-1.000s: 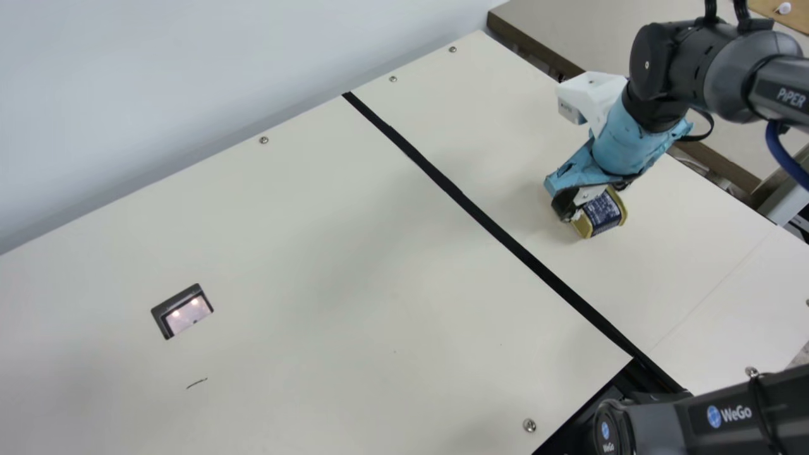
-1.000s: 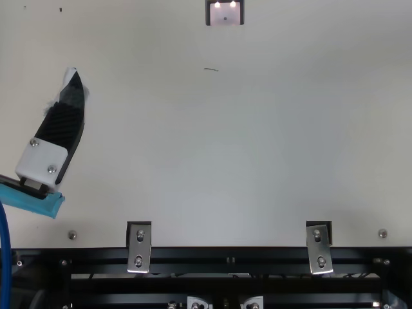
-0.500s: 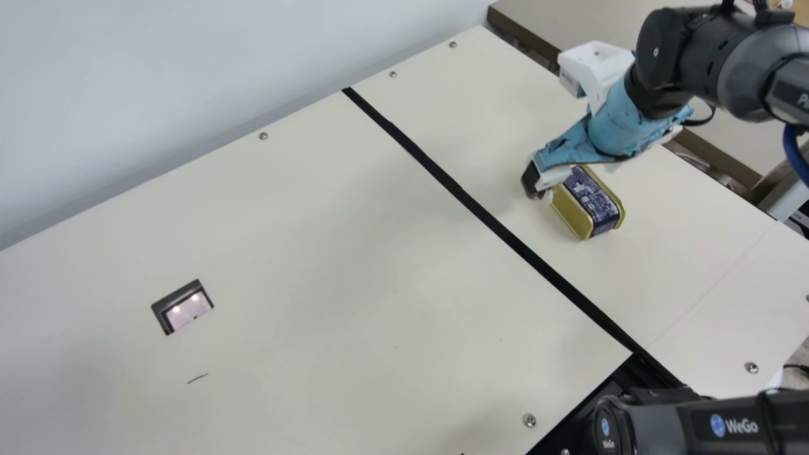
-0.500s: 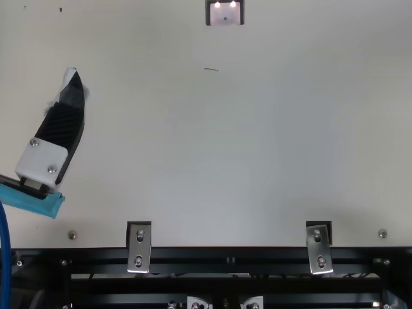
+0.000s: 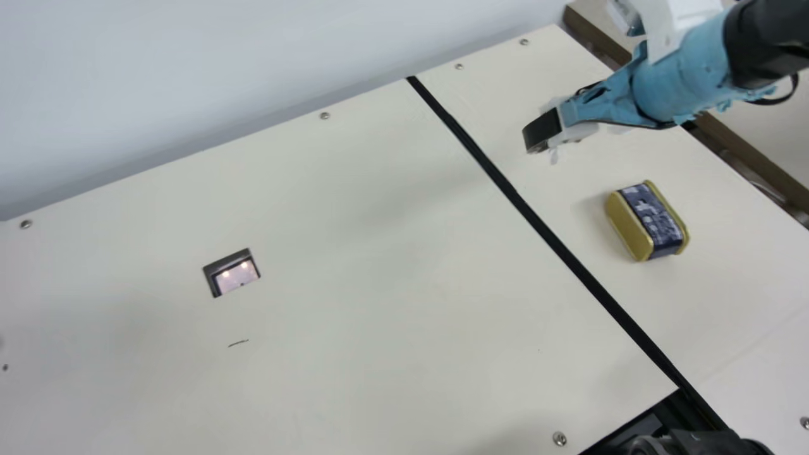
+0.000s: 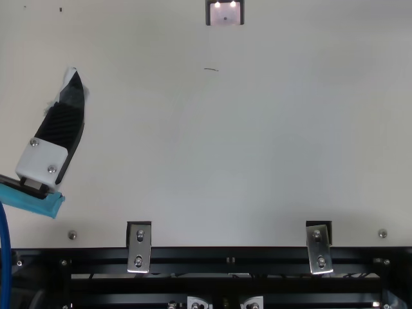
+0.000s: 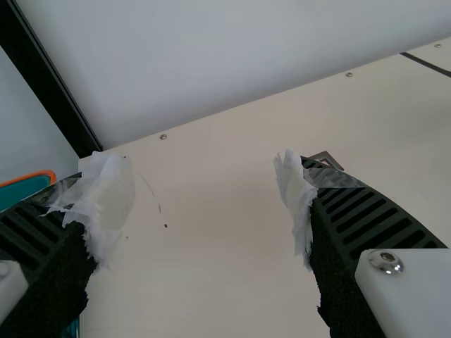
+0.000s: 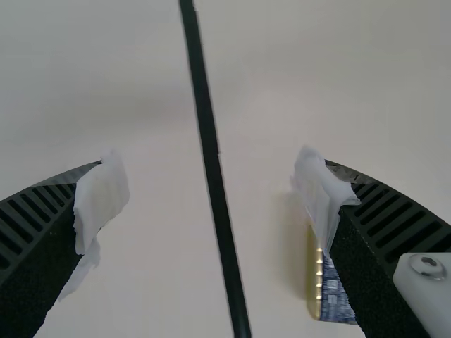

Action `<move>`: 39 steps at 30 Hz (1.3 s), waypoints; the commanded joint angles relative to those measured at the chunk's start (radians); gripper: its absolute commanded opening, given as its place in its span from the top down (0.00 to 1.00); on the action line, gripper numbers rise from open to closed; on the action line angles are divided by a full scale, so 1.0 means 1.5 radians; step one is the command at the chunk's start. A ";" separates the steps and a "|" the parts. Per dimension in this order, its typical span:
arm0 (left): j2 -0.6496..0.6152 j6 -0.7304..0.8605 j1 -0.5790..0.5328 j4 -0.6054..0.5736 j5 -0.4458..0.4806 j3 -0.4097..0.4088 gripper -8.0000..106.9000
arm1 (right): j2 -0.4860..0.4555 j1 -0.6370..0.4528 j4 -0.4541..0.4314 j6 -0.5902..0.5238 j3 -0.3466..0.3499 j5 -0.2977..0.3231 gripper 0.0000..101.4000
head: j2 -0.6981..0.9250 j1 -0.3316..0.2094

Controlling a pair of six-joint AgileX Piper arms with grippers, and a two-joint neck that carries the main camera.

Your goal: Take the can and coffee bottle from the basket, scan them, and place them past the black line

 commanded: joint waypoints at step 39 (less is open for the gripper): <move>0.000 0.000 0.000 0.000 0.000 0.000 0.15 | -0.358 0.152 0.391 0.236 0.105 0.181 0.00 | 0.054 0.002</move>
